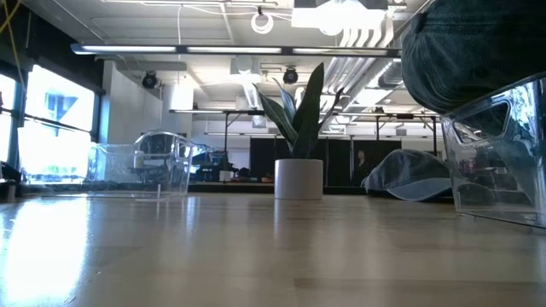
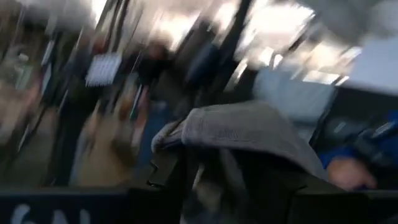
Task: Pick & Place hat
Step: Put the left gray cap into the left transparent bin
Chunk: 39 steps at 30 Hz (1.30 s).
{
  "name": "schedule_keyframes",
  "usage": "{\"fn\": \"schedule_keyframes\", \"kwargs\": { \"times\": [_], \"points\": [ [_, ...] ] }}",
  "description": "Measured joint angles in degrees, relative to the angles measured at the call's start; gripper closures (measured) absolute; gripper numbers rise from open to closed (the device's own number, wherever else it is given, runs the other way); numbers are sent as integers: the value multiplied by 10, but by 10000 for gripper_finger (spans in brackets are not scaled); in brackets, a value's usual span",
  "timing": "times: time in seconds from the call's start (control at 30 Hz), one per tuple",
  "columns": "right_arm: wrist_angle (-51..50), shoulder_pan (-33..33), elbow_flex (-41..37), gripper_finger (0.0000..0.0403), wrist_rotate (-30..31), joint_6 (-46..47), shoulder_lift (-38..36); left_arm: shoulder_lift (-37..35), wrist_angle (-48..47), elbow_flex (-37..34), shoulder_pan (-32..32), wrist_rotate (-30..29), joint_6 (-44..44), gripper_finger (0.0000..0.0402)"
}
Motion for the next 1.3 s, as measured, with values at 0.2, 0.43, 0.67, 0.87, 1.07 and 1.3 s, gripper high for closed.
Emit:
{"fn": "schedule_keyframes", "kwargs": {
  "times": [0.2,0.43,0.67,0.87,1.07,1.3],
  "points": [
    [-57,-9,0,397,-93,61,0,3,-322,0,50,-8,47,259],
    [-81,-16,0,398,-131,87,-1,16,-518,0,61,-143,135,259],
    [-101,-27,0,399,-147,113,-1,3,-437,-97,48,-102,117,260],
    [-122,-27,0,399,-147,132,-1,-48,-255,-129,-9,-137,58,260],
    [-115,-27,0,400,-154,131,-2,-102,-176,-133,-79,-266,105,260],
    [-78,-45,0,400,-161,117,-2,-77,-6,-131,-116,-241,208,244]
  ]
}}
